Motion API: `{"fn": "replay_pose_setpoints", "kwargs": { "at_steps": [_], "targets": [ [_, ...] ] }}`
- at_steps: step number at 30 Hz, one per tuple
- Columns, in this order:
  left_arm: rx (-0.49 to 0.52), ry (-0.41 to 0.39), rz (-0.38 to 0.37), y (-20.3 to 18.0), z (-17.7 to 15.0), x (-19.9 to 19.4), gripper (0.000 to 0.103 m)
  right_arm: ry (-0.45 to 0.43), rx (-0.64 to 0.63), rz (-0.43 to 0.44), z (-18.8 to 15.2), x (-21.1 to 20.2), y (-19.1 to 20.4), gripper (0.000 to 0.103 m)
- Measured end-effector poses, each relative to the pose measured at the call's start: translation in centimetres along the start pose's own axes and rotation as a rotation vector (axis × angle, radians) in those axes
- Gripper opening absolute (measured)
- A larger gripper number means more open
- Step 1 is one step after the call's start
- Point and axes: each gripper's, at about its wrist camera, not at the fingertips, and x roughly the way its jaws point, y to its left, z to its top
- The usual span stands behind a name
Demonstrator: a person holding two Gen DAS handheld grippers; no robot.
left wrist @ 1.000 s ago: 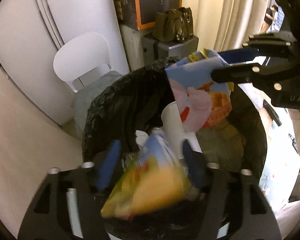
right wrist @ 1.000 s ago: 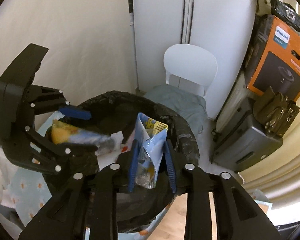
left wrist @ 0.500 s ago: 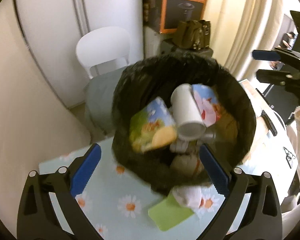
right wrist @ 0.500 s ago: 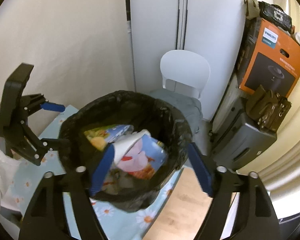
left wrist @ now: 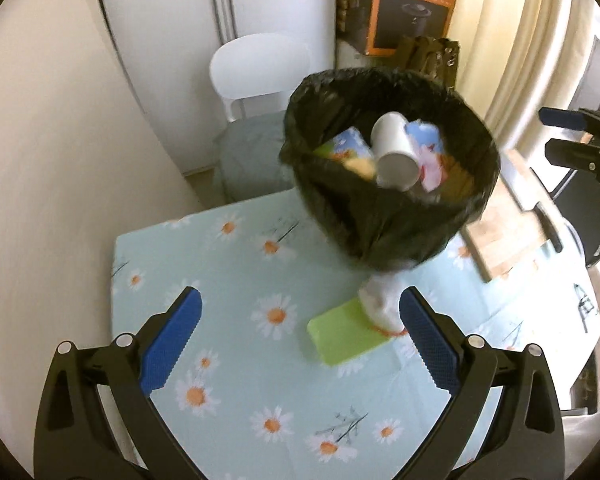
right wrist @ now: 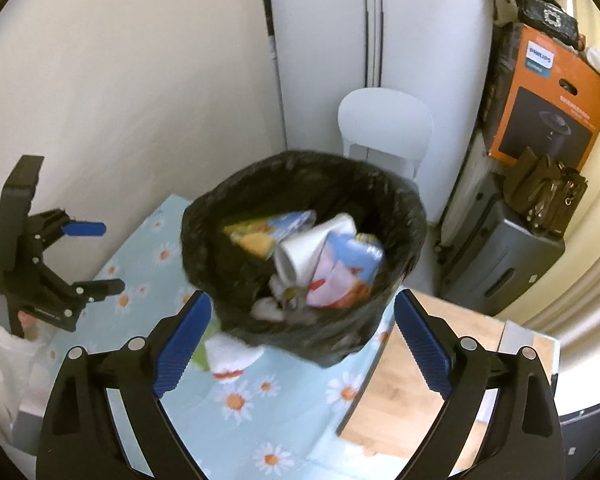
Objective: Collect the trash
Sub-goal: 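Move both tools back toward the green tray and white glove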
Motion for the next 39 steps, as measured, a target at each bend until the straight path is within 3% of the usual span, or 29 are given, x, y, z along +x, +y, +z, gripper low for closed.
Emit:
{"fn": "replay_pose_setpoints", "kwargs": {
  "at_steps": [23, 31, 39],
  "targets": [
    [-0.104, 0.089, -0.005, 0.0, -11.7, -2.3, 0.097, 0.133, 0.006, 0.092, -7.5, 1.3, 5.9, 0.089],
    [-0.061, 0.116, -0.052, 0.2, -13.2, -1.2, 0.097, 0.206, 0.018, 0.076, -8.6, 4.3, 7.2, 0.089],
    [0.09, 0.116, -0.164, 0.7, -12.5, 0.8, 0.097, 0.192, 0.089, 0.031, -8.6, 6.7, 7.6, 0.089]
  ]
}}
